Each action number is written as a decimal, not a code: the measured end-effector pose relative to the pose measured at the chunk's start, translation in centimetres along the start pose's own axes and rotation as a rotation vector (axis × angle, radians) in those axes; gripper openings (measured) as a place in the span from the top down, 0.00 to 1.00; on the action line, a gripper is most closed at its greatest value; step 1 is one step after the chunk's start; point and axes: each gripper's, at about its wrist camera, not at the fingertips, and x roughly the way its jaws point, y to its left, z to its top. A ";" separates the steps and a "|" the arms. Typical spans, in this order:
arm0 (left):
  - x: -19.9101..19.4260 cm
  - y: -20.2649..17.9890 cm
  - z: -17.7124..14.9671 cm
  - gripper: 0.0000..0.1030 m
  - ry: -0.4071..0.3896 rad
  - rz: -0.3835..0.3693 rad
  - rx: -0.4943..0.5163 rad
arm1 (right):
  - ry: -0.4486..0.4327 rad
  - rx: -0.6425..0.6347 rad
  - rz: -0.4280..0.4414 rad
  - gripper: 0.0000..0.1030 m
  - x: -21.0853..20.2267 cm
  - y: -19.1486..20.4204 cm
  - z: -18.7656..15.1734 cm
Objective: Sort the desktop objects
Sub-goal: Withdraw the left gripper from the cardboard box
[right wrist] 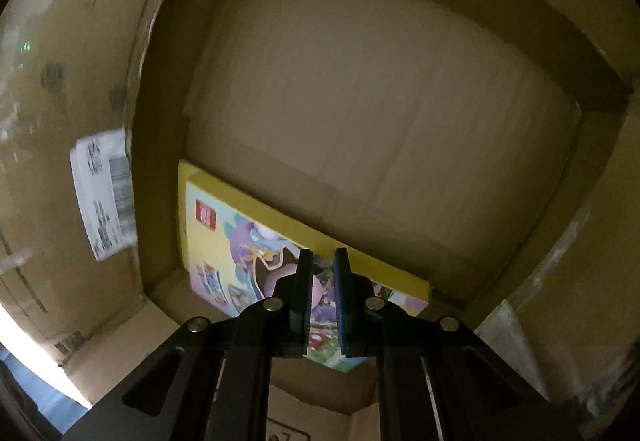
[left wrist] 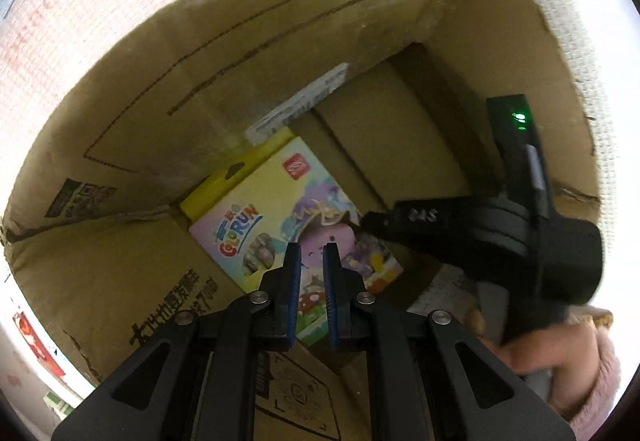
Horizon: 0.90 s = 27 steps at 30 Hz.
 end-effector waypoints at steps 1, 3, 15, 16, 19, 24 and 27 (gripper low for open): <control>0.0 -0.3 0.0 0.87 -0.006 0.012 0.009 | 0.002 -0.007 0.009 0.93 -0.2 0.3 -0.3; 0.1 -0.6 0.0 0.84 0.003 0.021 0.011 | 0.000 -0.024 0.016 0.93 -0.7 0.8 -0.8; -4.7 -2.3 -2.8 0.48 -0.108 -0.073 0.015 | -0.366 -0.205 0.037 0.33 -13.7 2.4 -8.7; -5.3 -2.4 -3.3 0.47 -0.120 -0.080 0.017 | -0.370 -0.203 0.043 0.33 -13.7 2.5 -10.0; -7.2 -2.5 -5.1 0.47 -0.144 -0.111 0.028 | -0.371 -0.196 0.074 0.33 -14.6 1.4 -11.8; -9.8 -1.5 -8.8 0.47 -0.195 -0.137 0.017 | -0.347 -0.210 0.141 0.33 -14.0 -0.2 -14.7; -11.3 -0.5 -11.7 0.47 -0.260 -0.123 0.006 | -0.344 -0.244 0.176 0.33 -14.2 -0.4 -17.4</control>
